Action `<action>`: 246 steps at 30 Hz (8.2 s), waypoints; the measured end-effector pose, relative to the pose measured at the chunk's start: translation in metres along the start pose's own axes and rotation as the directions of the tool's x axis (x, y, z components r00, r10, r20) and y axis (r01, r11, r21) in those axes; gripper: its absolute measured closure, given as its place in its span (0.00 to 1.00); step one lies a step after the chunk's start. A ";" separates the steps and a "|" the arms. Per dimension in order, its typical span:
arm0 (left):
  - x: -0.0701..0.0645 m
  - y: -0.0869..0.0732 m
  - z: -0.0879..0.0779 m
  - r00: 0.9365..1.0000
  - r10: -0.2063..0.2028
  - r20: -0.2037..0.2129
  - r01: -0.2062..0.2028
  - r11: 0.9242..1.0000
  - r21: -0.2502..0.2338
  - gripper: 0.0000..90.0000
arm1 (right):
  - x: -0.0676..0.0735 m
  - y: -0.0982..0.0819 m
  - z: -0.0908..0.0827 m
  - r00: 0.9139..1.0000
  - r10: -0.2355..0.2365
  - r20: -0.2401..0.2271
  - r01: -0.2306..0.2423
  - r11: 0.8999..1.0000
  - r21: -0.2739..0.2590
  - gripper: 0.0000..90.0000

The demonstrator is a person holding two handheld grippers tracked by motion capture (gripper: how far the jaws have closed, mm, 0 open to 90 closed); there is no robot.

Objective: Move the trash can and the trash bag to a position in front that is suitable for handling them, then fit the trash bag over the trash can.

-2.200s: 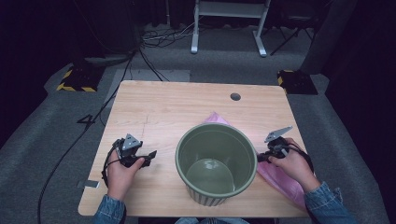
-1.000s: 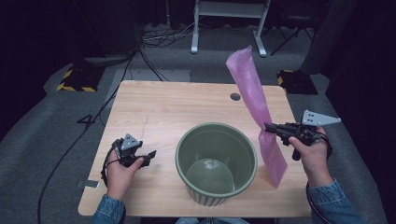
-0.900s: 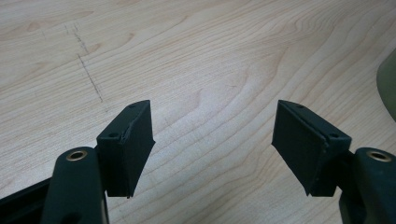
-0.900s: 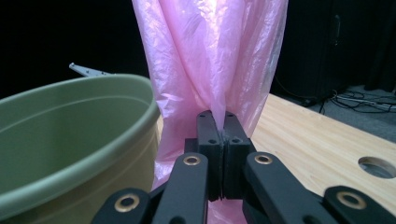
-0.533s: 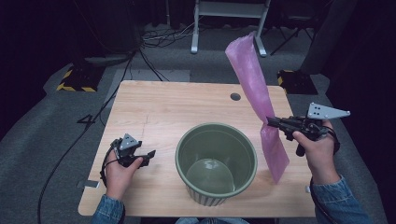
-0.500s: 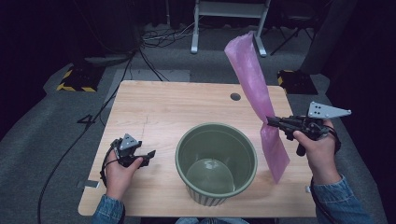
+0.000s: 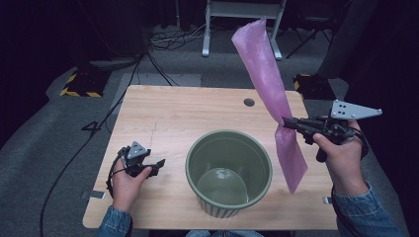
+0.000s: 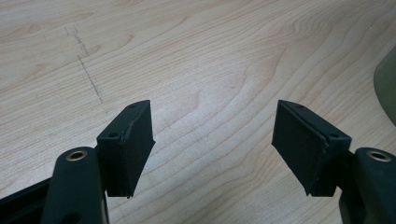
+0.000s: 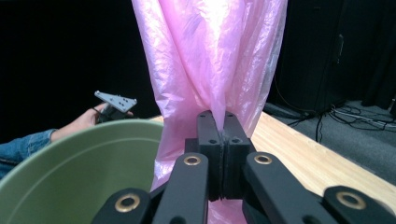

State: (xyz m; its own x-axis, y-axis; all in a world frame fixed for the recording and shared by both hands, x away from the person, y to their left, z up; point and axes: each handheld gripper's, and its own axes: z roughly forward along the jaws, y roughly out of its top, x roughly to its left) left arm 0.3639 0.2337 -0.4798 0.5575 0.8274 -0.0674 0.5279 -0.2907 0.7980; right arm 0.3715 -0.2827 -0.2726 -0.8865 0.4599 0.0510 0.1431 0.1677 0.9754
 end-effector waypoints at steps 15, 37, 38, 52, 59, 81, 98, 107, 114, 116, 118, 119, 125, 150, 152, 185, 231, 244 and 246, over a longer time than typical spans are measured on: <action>0.000 0.001 -0.001 1.000 -0.002 -0.001 0.002 1.000 -0.003 0.32 | 0.024 0.041 0.021 0.997 -0.032 -0.071 0.032 0.999 -0.004 1.00; 0.001 0.006 0.003 1.000 0.007 0.015 -0.007 1.000 -0.011 0.32 | 0.074 0.082 0.083 0.973 -0.089 -0.214 0.080 0.996 -0.049 1.00; 0.001 0.006 0.003 1.000 0.007 0.015 -0.007 1.000 -0.011 0.32 | 0.076 0.082 0.085 0.972 -0.090 -0.219 0.080 0.995 -0.055 1.00; -0.001 0.005 0.009 1.000 0.001 0.026 -0.001 1.000 0.000 0.32 | 0.074 0.079 0.108 0.967 -0.094 -0.237 0.064 0.990 -0.129 1.00; -0.003 0.006 0.011 0.999 0.011 0.032 -0.011 1.000 0.003 0.32 | 0.078 0.080 0.117 0.963 -0.111 -0.246 0.070 0.983 -0.169 1.00; -0.003 0.008 0.012 0.999 0.022 0.038 -0.022 1.000 0.004 0.32 | 0.083 0.050 0.124 0.962 -0.074 -0.261 0.044 0.992 -0.122 1.00; 0.007 0.017 -0.009 1.000 0.013 -0.009 -0.013 0.999 -0.053 0.32 | 0.068 -0.007 0.078 0.982 -0.039 -0.184 0.032 0.999 -0.038 0.99; -0.001 0.028 -0.014 0.998 0.061 0.017 -0.060 0.996 -0.059 0.31 | 0.066 -0.033 0.063 0.988 -0.049 -0.150 0.057 0.997 0.052 0.98; -0.003 0.023 -0.012 0.999 0.048 0.022 -0.047 0.998 -0.053 0.31 | 0.063 -0.053 0.054 0.990 -0.018 -0.138 0.032 0.995 0.095 0.98; -0.004 0.023 -0.013 0.999 0.048 0.024 -0.046 0.997 -0.055 0.31 | 0.061 -0.057 0.051 0.991 -0.008 -0.136 0.023 0.994 0.103 0.98; -0.006 0.025 -0.015 0.998 0.053 0.025 -0.051 0.997 -0.060 0.31 | 0.060 -0.061 0.049 0.991 0.000 -0.136 0.015 0.994 0.111 0.98; -0.007 0.026 -0.016 0.998 0.058 0.024 -0.056 0.996 -0.066 0.31 | 0.060 -0.063 0.049 0.991 0.002 -0.135 0.013 0.993 0.117 0.98; -0.015 0.035 -0.021 0.996 0.082 0.040 -0.078 0.994 -0.081 0.31 | 0.056 -0.073 0.048 0.991 0.032 -0.131 -0.010 0.986 0.164 0.98; -0.034 0.068 -0.050 0.980 0.162 0.116 -0.145 0.979 -0.143 0.28 | 0.060 -0.073 0.053 0.991 0.018 -0.130 0.014 0.971 0.240 0.97; -0.035 0.070 -0.052 0.978 0.170 0.123 -0.151 0.977 -0.149 0.28 | 0.061 -0.073 0.053 0.991 0.017 -0.130 0.014 0.972 0.236 0.97; -0.104 0.145 -0.081 0.855 0.381 0.351 -0.259 0.902 -0.346 0.26 | 0.069 -0.070 0.057 0.995 -0.028 -0.091 0.050 0.967 0.249 0.97; -0.144 0.167 -0.073 0.799 0.450 0.400 -0.310 0.877 -0.368 0.97 | 0.082 -0.057 0.053 0.992 -0.107 -0.068 0.123 0.945 0.305 0.50; -0.161 0.165 -0.063 0.722 0.555 0.414 -0.469 0.832 -0.297 0.99 | 0.071 -0.010 0.069 0.986 -0.111 -0.125 0.142 0.952 0.272 0.45; -0.163 0.165 -0.062 0.713 0.559 0.424 -0.472 0.829 -0.300 0.99 | 0.071 -0.008 0.072 0.985 -0.114 -0.131 0.146 0.952 0.269 0.45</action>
State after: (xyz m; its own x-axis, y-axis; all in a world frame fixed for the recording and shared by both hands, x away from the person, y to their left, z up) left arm 0.3200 0.0805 -0.2998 0.9640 0.2234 0.1443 -0.0177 -0.4875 0.8730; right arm 0.3386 -0.1889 -0.2925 -0.9471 0.3191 -0.0331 0.1249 0.4617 0.8782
